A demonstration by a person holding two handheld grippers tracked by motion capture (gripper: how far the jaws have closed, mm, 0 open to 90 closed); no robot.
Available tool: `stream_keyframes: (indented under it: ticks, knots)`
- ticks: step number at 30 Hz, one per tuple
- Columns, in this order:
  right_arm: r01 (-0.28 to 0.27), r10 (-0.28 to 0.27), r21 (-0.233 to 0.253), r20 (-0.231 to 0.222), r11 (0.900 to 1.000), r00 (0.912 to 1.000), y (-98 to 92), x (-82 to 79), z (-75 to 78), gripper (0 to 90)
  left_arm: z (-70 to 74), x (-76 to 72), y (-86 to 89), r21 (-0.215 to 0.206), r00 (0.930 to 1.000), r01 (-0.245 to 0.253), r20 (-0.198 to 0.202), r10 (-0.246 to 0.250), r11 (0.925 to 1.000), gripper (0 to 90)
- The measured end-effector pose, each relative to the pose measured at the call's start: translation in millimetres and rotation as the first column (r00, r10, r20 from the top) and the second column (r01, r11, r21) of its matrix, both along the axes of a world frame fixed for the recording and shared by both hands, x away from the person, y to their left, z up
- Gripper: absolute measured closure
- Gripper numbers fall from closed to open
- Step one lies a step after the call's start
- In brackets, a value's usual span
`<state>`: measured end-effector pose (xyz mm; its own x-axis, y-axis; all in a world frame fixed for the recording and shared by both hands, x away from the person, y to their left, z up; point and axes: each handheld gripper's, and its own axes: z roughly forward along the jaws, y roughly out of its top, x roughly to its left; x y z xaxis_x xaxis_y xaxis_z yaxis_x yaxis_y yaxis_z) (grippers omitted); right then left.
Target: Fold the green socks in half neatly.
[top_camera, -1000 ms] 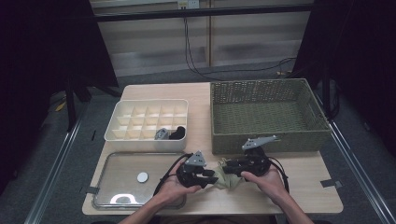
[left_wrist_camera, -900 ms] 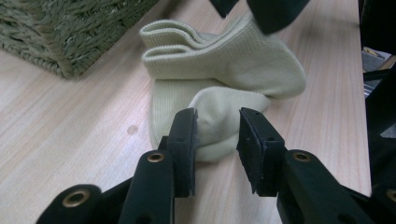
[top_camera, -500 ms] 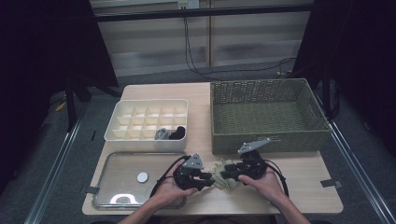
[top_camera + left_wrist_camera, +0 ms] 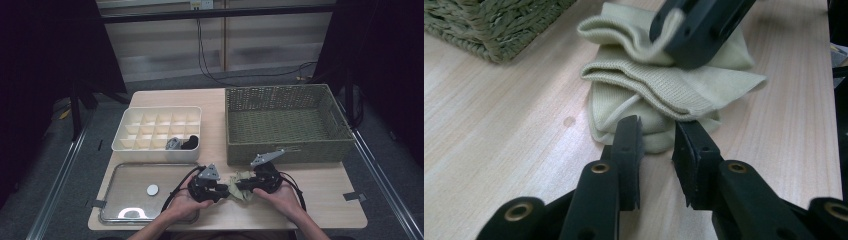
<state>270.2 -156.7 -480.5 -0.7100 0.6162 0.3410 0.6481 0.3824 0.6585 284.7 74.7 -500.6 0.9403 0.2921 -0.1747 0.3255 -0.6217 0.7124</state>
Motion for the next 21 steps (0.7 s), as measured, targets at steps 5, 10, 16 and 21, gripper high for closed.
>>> stream_keyframes:
  ticks: [5, 10, 16, 21]
  knots:
    - [-0.004, 0.003, 0.053, 0.014, 0.999, 0.9999, 0.0, -4.4, 8.2, 85.2, 0.2, -0.4, -1.5, -0.002, 0.9999, -0.008, -0.011, 0.008, 1.0000, 73.9]
    - [-0.047, 0.046, 0.051, 0.010, 0.998, 0.9989, 8.9, -9.1, 6.4, 86.3, 0.8, -0.1, -1.2, 0.009, 0.9999, -0.006, -0.008, 0.007, 0.9999, 74.4]
    - [-0.058, 0.058, -0.001, -0.013, 0.998, 0.9982, 12.6, -9.6, -7.9, 86.9, 0.9, 0.9, 0.5, 0.006, 0.9997, -0.015, -0.018, 0.015, 0.9999, 74.6]
    - [-0.062, 0.062, -0.029, -0.013, 0.998, 0.9980, 8.8, -13.8, -13.7, 87.0, 4.2, 3.3, 5.7, -0.016, 0.9995, -0.027, -0.015, 0.027, 0.9995, 73.3]
